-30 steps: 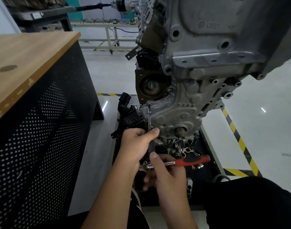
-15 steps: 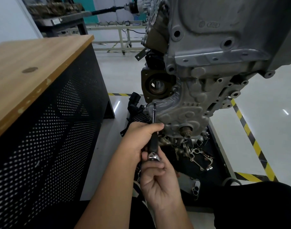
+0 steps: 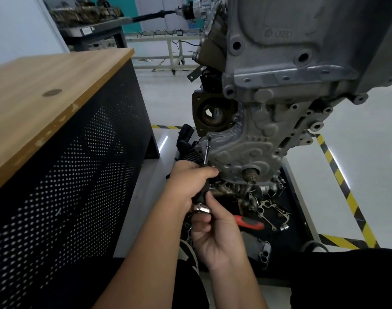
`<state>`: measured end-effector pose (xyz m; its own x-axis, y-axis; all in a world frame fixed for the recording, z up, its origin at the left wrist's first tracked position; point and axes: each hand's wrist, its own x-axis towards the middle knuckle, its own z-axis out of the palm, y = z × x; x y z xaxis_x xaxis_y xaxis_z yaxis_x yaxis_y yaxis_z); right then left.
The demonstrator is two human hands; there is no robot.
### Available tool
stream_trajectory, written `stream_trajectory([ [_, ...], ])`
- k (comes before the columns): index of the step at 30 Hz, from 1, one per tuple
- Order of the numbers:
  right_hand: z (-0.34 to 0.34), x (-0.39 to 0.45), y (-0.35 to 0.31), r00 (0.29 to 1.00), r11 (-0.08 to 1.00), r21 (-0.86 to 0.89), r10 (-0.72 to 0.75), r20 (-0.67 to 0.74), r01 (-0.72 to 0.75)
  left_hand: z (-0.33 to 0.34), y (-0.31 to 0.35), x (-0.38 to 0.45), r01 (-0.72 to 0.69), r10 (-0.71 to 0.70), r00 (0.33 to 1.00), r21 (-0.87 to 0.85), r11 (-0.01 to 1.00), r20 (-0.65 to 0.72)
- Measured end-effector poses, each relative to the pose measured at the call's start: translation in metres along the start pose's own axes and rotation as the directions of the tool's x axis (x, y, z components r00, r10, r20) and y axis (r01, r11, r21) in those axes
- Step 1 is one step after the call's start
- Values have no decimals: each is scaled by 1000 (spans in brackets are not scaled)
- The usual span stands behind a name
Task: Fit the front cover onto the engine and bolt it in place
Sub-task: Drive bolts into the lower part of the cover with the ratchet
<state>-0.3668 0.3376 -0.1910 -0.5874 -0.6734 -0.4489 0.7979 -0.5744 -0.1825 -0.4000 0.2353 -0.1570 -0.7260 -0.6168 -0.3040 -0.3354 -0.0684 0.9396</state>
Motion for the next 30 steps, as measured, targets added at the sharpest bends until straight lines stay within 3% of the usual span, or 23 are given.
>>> stream_trajectory([
  [2, 1, -1, 2, 999, 1000, 2, 16, 32, -16, -3, 3, -1, 3, -2, 1000, 35, 999, -10],
  [4, 0, -3, 0, 1000, 988, -149, -28, -1, 28, -3, 6, -2, 43, -43, 999, 17, 999, 1],
  [7, -10, -8, -12, 988, 930, -349, -142, -61, 112, 2, 7, -2, 136, -135, 991, -136, 981, 20],
  [10, -22, -22, -26, 982, 899, -410, -185, -30, 157, 4, 6, -1, 192, -179, 981, -337, 922, 70],
  [18, -33, -68, -85, 956, 790, -540, -257, 140, 291, 43, 13, -7, 66, -38, 997, -468, 881, 68],
  [24, -53, -104, -134, 934, 670, -659, -317, 165, 343, 72, 33, -6, 68, 61, 987, -730, 680, 148],
  [30, -71, -122, -157, 929, 637, -686, -328, 172, 352, 115, 36, -14, 92, 115, 959, -666, 740, 261],
])
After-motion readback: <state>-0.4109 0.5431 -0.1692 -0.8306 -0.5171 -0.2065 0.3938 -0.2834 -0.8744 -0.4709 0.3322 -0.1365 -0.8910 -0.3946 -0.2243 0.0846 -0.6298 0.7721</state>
